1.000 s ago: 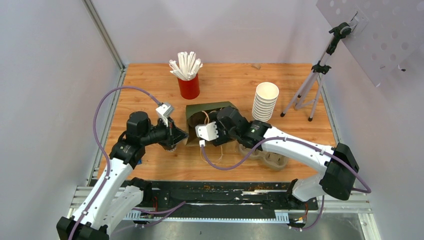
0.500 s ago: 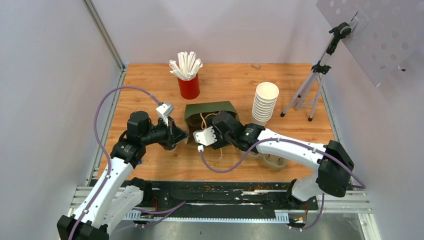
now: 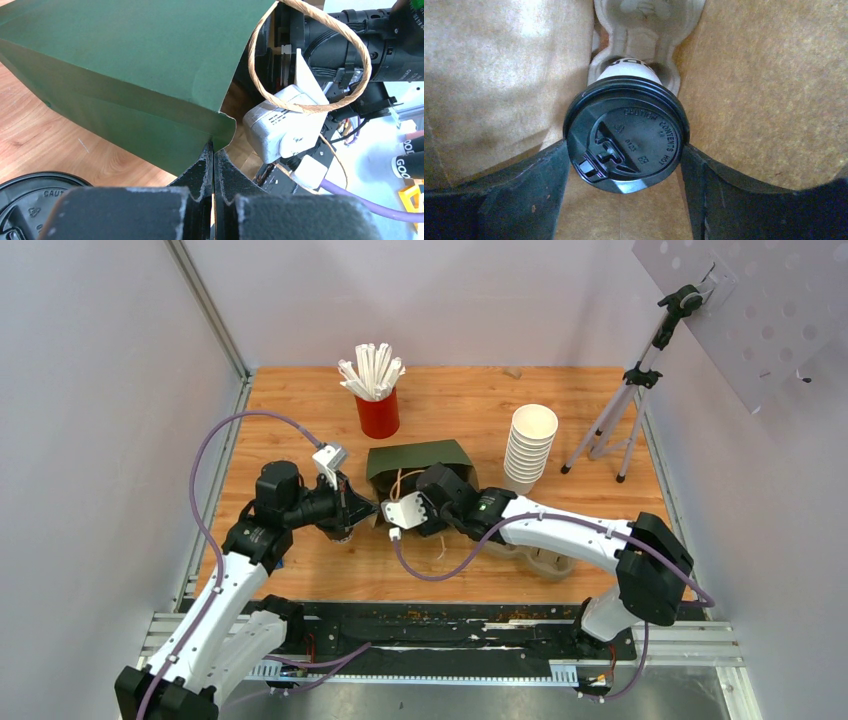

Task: Pack the takeout coffee

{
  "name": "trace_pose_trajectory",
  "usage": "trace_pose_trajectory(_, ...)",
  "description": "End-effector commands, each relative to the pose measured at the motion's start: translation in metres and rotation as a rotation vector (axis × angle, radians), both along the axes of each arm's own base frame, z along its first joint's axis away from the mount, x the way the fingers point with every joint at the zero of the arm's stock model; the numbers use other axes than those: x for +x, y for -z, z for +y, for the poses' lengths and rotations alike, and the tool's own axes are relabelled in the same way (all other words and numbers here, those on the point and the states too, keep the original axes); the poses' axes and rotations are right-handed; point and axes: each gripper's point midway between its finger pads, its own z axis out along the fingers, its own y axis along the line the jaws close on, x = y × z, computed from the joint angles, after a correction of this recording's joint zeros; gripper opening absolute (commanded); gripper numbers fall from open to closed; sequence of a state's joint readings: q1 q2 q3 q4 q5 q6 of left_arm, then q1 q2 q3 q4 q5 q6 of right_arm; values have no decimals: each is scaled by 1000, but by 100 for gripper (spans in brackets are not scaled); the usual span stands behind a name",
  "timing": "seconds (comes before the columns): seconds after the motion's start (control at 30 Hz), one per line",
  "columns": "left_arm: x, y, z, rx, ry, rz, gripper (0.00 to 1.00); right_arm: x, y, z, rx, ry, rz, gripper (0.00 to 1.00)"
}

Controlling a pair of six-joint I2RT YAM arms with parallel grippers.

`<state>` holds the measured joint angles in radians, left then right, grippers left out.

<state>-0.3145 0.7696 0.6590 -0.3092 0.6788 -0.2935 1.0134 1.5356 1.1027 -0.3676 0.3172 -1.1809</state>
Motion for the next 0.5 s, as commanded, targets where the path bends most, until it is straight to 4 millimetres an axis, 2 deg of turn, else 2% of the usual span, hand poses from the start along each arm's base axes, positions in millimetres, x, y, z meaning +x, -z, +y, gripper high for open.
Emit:
trace_pose_trajectory(0.0, 1, -18, -7, -43, 22, -37, 0, 13, -20, 9, 60, 42, -56, 74)
trace_pose_trajectory(0.27, 3, -18, -7, -41, 17, -29, 0, 19, -13, 1, 67, 84, -35, 74)
trace_pose_trajectory(0.47, 5, -18, -6, -31, 10, -30, 0, 22, -23, -3, 69, 106, -58, 74)
